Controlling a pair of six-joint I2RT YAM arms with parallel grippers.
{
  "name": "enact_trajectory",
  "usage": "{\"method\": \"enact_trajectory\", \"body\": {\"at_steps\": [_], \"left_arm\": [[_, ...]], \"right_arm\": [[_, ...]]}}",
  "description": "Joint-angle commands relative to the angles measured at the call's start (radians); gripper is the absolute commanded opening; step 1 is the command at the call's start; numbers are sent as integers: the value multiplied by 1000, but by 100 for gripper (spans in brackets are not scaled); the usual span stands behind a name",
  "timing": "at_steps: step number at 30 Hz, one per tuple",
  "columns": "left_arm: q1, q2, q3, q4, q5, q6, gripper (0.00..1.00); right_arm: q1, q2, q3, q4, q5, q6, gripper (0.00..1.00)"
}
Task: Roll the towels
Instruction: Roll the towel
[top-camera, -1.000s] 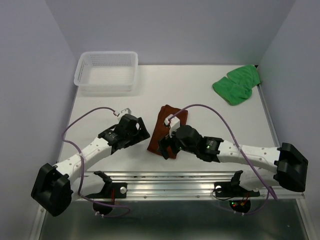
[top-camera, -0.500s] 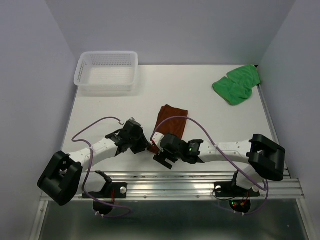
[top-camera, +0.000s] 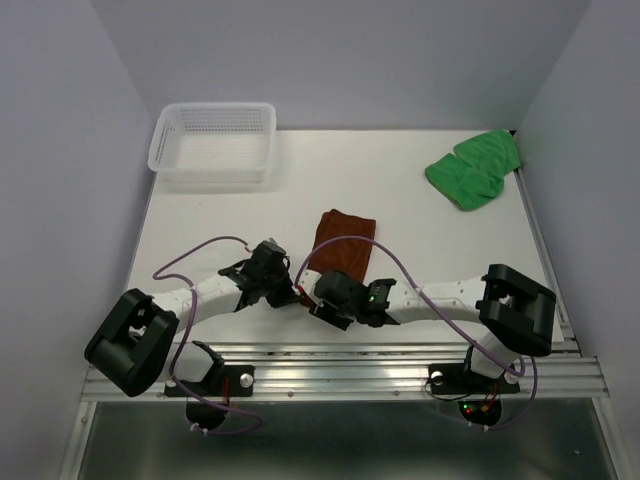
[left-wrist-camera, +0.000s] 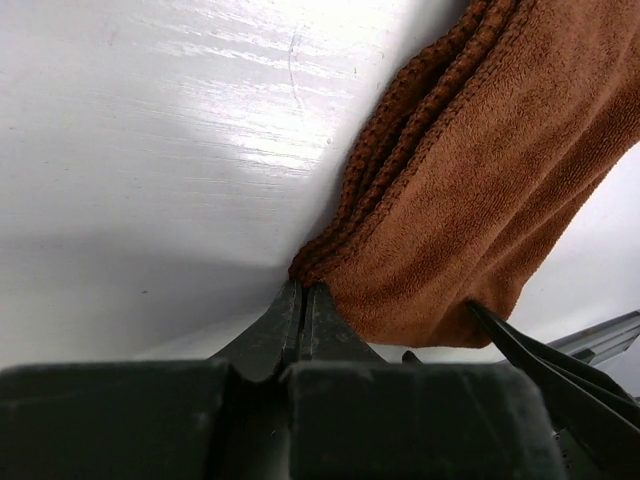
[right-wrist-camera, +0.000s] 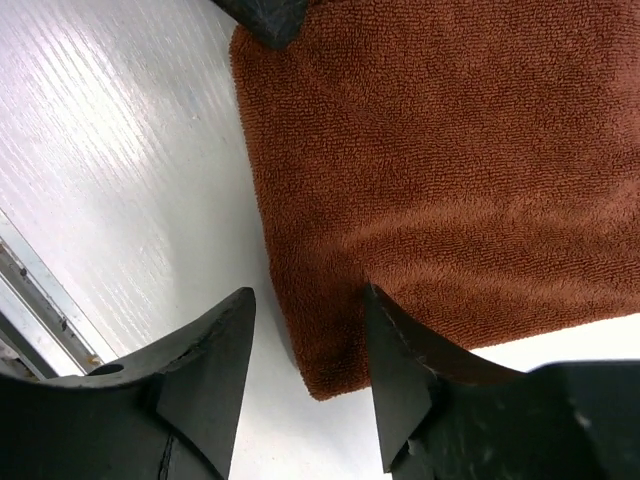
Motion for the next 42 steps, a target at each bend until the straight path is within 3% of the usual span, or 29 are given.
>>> {"method": "enact_trajectory", "body": {"at_steps": [1, 8, 12, 17, 21, 29, 37, 42], "left_arm": [[-7, 0, -2, -5, 6, 5, 0], [-7, -50, 5, -41, 17, 8, 0], [-5, -83, 9, -67, 12, 7, 0], [-5, -141, 28, -140, -43, -7, 46], [-7, -210, 19, -163, -57, -24, 74], [-7, -334, -14, -196, -71, -59, 87], [-7, -389, -8, -274, -88, -68, 88], [-7, -420, 4, -303, -123, -73, 93]], "right_arm": [[10, 13, 25, 11, 17, -18, 51], [10, 53, 11, 31, 30, -8, 37], [10, 60, 9, 47, -5, -3, 14], [10, 25, 43, 11, -100, 67, 6], [10, -30, 48, -13, -203, 138, 5], [-34, -22, 88, -30, -370, 274, 2], [-138, 8, 97, -19, -542, 354, 1], [-237, 11, 52, 66, -700, 416, 1]]}}
